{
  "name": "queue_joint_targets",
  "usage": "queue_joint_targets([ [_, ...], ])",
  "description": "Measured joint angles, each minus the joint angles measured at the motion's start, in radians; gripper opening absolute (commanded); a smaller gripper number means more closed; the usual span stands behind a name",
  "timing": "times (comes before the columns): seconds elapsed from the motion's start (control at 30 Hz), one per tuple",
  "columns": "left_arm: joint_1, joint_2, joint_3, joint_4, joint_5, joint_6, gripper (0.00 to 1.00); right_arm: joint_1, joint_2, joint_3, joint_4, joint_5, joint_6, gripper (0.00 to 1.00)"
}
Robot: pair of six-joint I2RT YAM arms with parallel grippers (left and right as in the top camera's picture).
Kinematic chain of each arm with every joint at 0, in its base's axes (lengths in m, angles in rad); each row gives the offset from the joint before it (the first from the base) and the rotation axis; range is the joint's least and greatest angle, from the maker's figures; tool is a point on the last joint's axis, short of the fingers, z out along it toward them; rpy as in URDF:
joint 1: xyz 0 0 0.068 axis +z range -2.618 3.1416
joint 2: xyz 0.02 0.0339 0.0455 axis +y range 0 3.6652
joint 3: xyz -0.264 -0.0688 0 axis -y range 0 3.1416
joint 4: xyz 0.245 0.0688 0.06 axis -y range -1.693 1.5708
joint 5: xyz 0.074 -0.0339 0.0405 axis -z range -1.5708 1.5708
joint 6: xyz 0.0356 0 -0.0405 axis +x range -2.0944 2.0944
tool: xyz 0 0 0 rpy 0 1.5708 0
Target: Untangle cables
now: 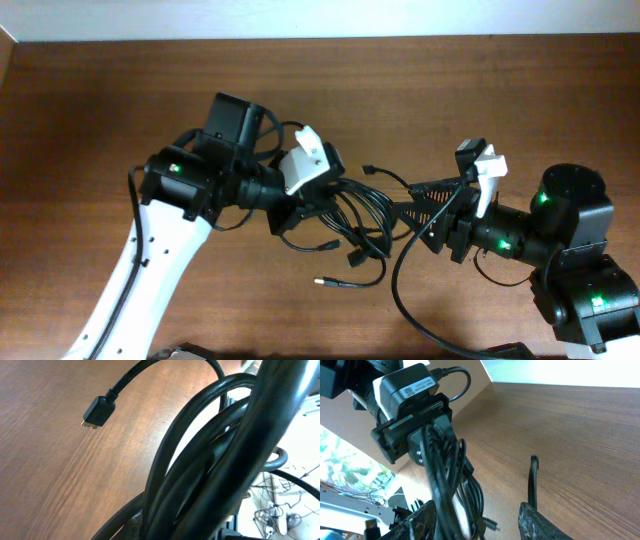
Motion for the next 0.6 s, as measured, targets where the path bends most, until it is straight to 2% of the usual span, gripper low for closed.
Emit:
queue_joint_targets([
  [0.17,-0.047,0.000,0.000,0.018,0.004,0.000,0.00,0.000,-0.001,0.000,-0.026,-0.007,0.000,0.52],
  [0.6,-0.050,0.000,0.000,0.042,0.006,0.000,0.00,0.000,-0.001,0.000,-0.031,-0.014,0.000,0.51],
])
